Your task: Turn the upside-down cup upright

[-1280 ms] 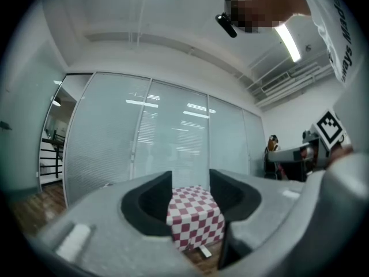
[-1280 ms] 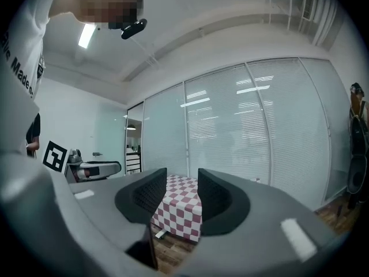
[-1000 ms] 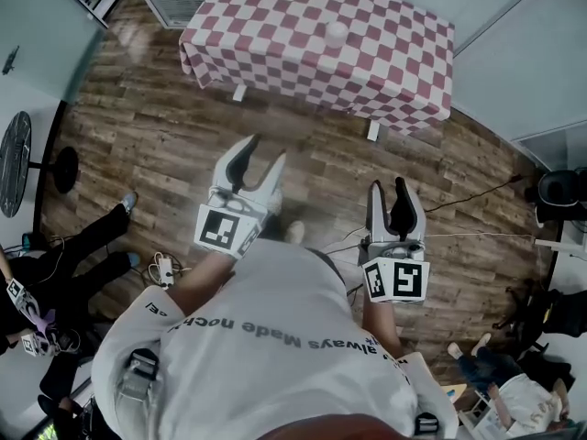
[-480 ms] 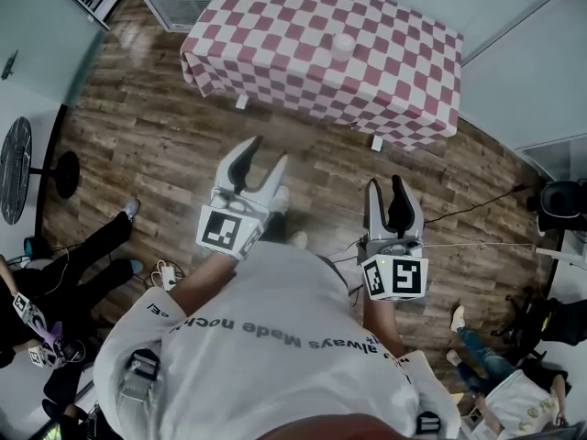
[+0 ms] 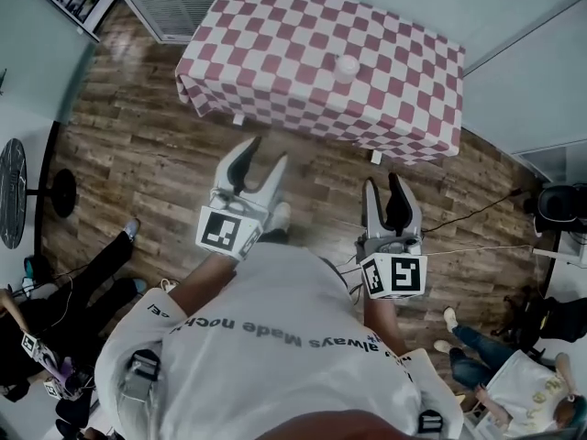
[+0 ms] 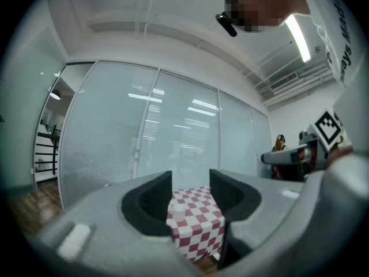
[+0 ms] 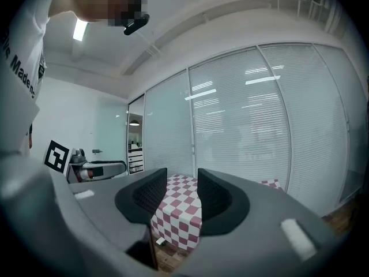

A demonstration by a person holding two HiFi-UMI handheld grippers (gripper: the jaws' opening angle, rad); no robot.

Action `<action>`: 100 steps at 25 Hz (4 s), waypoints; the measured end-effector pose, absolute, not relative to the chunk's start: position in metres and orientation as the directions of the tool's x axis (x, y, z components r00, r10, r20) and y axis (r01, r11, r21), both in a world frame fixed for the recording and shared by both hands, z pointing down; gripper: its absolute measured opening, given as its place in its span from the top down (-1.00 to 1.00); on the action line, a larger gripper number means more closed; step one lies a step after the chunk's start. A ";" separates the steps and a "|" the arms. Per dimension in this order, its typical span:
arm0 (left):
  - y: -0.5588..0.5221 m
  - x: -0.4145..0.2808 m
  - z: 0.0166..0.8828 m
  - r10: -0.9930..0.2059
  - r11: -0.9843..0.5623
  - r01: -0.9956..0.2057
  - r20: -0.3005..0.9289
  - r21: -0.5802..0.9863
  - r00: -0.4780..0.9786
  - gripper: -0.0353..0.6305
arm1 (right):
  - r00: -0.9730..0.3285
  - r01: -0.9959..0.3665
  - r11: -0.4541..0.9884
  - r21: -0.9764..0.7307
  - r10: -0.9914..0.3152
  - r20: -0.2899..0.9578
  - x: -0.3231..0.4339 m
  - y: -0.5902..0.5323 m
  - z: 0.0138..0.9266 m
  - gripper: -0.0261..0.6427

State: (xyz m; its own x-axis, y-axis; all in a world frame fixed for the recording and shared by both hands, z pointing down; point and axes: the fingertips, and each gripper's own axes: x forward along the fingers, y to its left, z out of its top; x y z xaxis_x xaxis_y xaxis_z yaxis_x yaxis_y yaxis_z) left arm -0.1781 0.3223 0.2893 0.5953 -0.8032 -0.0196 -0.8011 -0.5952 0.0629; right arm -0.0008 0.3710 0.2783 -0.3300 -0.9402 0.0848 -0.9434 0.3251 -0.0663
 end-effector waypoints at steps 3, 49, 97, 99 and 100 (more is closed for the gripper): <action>0.296 -0.188 0.288 -0.795 -0.607 -0.792 -0.021 0.067 0.607 0.28 | -0.313 -0.949 0.308 -0.064 -0.946 0.089 -0.009 0.348 0.277 0.43; 0.056 -0.073 0.302 -0.776 -0.628 -0.774 0.010 0.079 0.631 0.28 | -0.284 -0.957 0.274 -0.099 -0.954 0.096 0.107 0.115 0.299 0.46; -0.097 -0.050 0.317 -0.756 -0.649 -0.756 0.036 0.083 0.653 0.28 | -0.329 -0.944 0.324 -0.065 -0.937 0.115 0.111 -0.036 0.303 0.46; -0.101 -0.049 0.325 -0.754 -0.651 -0.755 0.046 0.080 0.655 0.28 | -0.337 -0.941 0.332 -0.062 -0.933 0.126 0.109 -0.040 0.312 0.45; -0.103 -0.049 0.331 -0.751 -0.654 -0.753 0.054 0.077 0.658 0.28 | -0.343 -0.939 0.338 -0.058 -0.930 0.132 0.107 -0.041 0.317 0.44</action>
